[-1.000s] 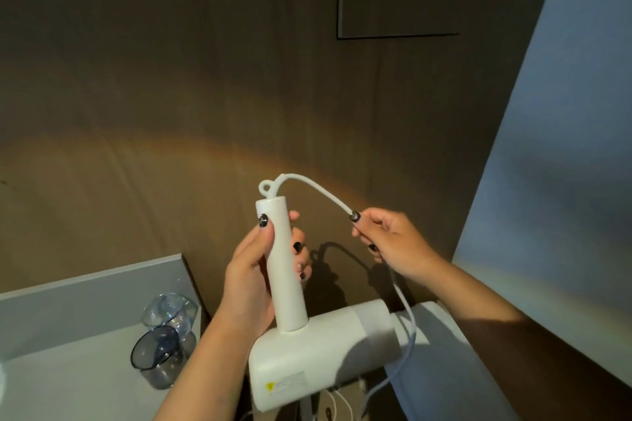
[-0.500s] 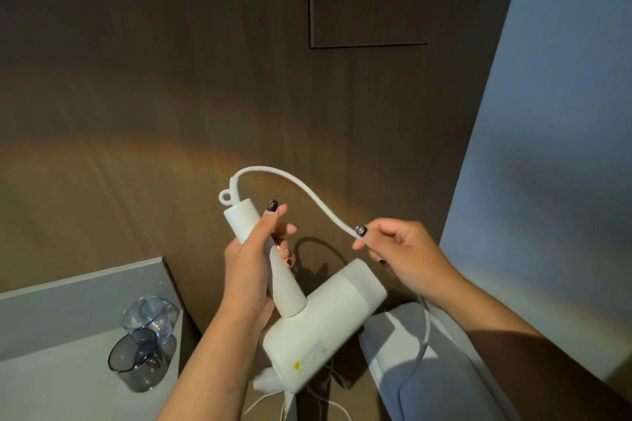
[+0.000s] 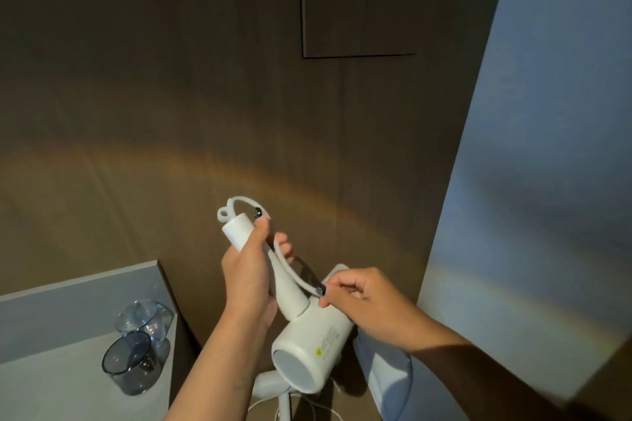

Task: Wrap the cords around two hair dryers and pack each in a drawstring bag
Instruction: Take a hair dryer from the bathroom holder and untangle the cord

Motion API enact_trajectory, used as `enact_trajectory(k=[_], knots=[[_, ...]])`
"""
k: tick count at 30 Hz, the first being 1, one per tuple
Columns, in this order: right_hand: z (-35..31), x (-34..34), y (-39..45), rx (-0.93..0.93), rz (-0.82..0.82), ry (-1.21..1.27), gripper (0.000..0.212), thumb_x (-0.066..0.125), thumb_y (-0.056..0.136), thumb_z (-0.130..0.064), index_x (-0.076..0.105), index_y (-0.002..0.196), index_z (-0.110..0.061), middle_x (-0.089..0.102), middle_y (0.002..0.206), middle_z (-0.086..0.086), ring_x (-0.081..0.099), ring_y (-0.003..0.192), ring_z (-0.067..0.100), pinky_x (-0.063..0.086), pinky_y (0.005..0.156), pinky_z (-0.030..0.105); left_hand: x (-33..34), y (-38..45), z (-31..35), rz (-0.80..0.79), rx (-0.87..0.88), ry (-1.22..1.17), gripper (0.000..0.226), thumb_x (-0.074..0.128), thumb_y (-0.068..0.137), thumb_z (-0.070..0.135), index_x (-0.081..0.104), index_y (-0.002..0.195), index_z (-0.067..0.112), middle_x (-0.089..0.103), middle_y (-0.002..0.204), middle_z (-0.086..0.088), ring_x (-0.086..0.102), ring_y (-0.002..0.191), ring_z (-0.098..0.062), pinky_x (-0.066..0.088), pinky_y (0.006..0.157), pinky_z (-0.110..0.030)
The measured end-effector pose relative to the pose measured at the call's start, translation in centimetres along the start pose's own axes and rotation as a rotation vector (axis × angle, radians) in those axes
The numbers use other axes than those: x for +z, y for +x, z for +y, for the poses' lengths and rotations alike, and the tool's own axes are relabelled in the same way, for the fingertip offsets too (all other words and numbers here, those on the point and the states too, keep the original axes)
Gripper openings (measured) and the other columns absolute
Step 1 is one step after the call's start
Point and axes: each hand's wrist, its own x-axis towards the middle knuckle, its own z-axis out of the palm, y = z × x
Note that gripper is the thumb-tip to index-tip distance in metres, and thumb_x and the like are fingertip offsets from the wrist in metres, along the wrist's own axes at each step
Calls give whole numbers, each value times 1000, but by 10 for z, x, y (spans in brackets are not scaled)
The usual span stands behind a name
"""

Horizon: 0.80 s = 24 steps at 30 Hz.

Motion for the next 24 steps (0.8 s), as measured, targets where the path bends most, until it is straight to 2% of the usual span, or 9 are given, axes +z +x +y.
enact_trajectory(k=[2, 3, 6, 9, 13, 16, 18, 21, 24], knots=[[3, 0, 1, 14, -1, 31, 19, 61, 90, -30, 71, 78, -19, 60, 73, 20, 49, 67, 15, 36, 64, 28, -4, 3, 0, 31, -12, -45, 16, 65, 91, 28, 62, 89, 12, 55, 59, -1, 53, 48, -13, 51, 56, -29], [4, -1, 1, 27, 15, 62, 18, 60, 93, -21, 70, 80, -13, 63, 70, 13, 53, 67, 9, 39, 65, 25, -7, 5, 1, 43, 0, -62, 16, 65, 91, 28, 63, 92, 12, 53, 58, 0, 52, 46, -12, 51, 54, -28], [12, -7, -1, 140, 55, 133, 21, 55, 97, -11, 67, 79, -8, 49, 51, -10, 41, 47, 2, 30, 50, 16, -13, 11, 13, 73, 58, -123, 16, 65, 92, 27, 65, 86, 13, 50, 58, 1, 50, 46, -11, 51, 53, -27], [28, -20, -7, 307, 74, 168, 30, 52, 98, -18, 68, 74, -11, 42, 50, -5, 33, 42, 8, 25, 45, 21, -20, 17, 28, 148, 105, -284, 25, 65, 92, 31, 55, 76, 14, 49, 54, 3, 51, 45, -9, 54, 60, -28], [42, -34, -7, 362, 136, 305, 36, 50, 99, -24, 64, 71, -6, 36, 52, 1, 28, 44, 12, 21, 45, 24, -30, 23, 38, 175, 124, -439, 29, 65, 90, 38, 53, 83, 13, 55, 59, 5, 66, 62, -5, 58, 82, -34], [38, -37, -3, 369, 163, 273, 36, 54, 97, -27, 68, 69, -10, 37, 53, 0, 30, 45, 11, 23, 46, 23, -31, 23, 40, 159, 147, -439, 32, 66, 89, 39, 50, 77, 15, 49, 56, 6, 57, 53, -5, 57, 75, -29], [28, -40, 0, 378, 196, 161, 33, 58, 94, -30, 73, 69, -12, 44, 51, -3, 38, 48, 10, 30, 51, 23, -27, 21, 44, 144, 177, -384, 32, 67, 89, 38, 48, 75, 17, 44, 56, 6, 45, 47, -6, 53, 64, -26], [8, -49, 5, 340, 252, -85, 28, 66, 89, -33, 77, 72, -14, 60, 53, -13, 54, 65, 3, 39, 68, 23, -26, 23, 47, 114, 326, -145, 28, 68, 90, 32, 47, 76, 18, 47, 56, 4, 43, 45, -10, 48, 56, -28], [-16, -57, 8, 288, 214, -182, 26, 68, 86, -34, 77, 70, -16, 57, 57, -2, 49, 59, 9, 39, 59, 19, -27, 28, 45, 67, 505, 315, 30, 75, 80, 38, 51, 77, 19, 60, 65, -4, 58, 56, -19, 55, 61, -42]])
